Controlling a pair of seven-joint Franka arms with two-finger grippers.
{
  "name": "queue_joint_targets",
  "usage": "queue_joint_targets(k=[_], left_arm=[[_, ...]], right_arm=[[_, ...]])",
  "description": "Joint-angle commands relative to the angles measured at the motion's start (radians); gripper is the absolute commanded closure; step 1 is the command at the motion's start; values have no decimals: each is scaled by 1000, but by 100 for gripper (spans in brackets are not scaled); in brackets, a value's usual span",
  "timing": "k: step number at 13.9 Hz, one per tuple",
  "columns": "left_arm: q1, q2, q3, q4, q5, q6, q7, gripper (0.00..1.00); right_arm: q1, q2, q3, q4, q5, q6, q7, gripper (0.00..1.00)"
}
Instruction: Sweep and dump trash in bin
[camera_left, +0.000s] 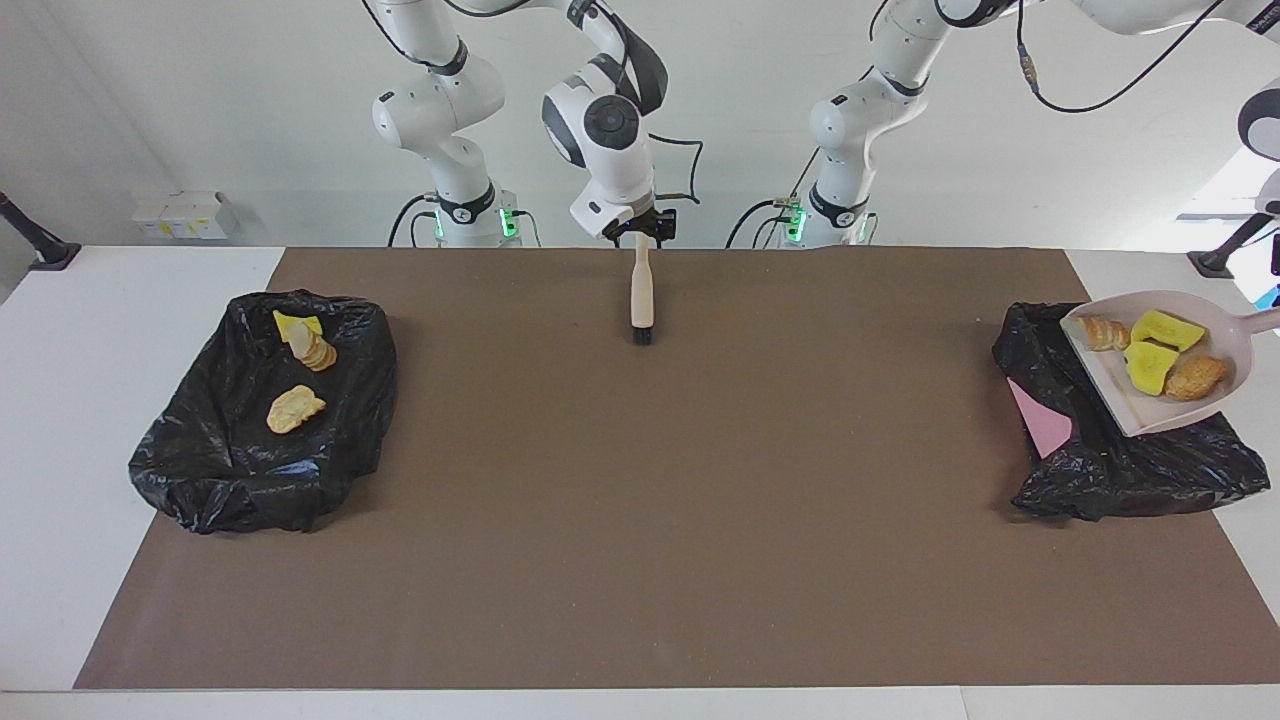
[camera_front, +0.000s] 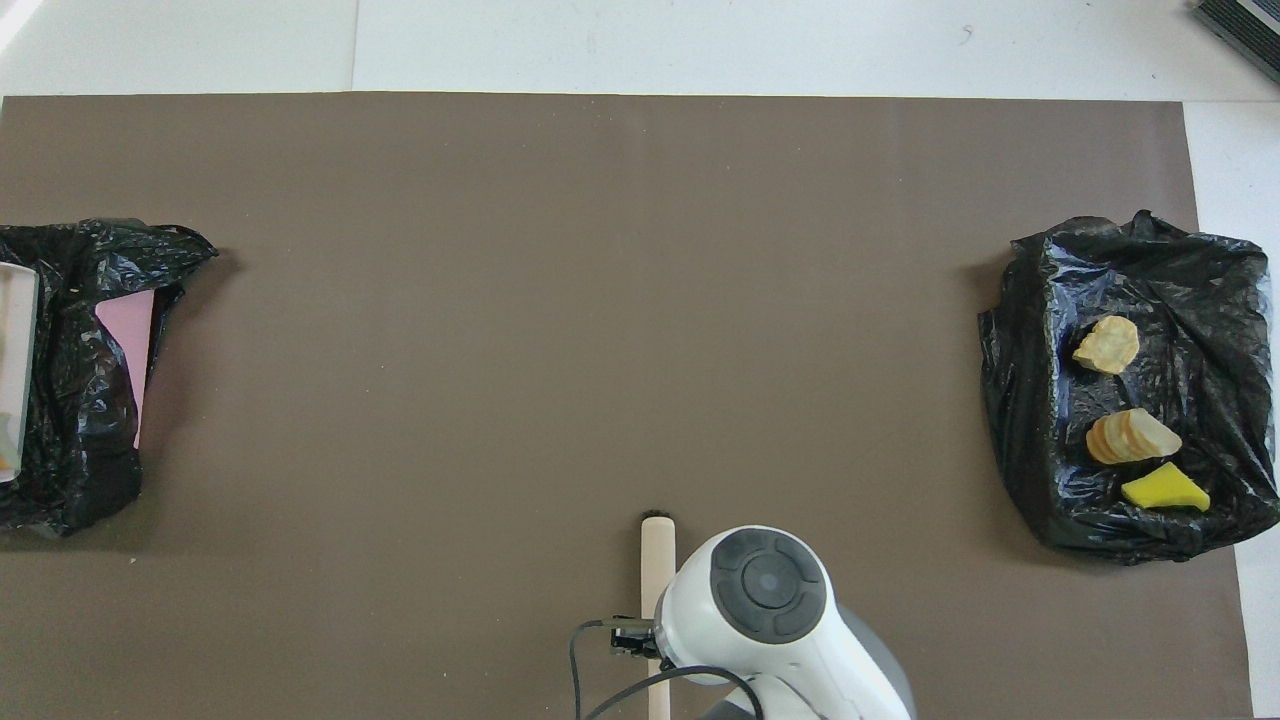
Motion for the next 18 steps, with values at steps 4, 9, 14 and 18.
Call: queue_joint_targets(k=[4, 9, 14, 18], left_arm=[[-18, -27, -6, 15, 221, 2, -95, 100], [-69, -30, -6, 9, 383, -4, -225, 100], [-89, -59, -6, -19, 453, -13, -304, 100], [-124, -102, -9, -53, 526, -33, -374, 100]], right_arm=[[-274, -39, 6, 238, -108, -305, -237, 0], [-498, -17, 7, 442, -221, -440, -505, 0], [-544, -7, 1, 586, -381, -463, -532, 0], [-576, 82, 1, 736, -429, -518, -529, 0]])
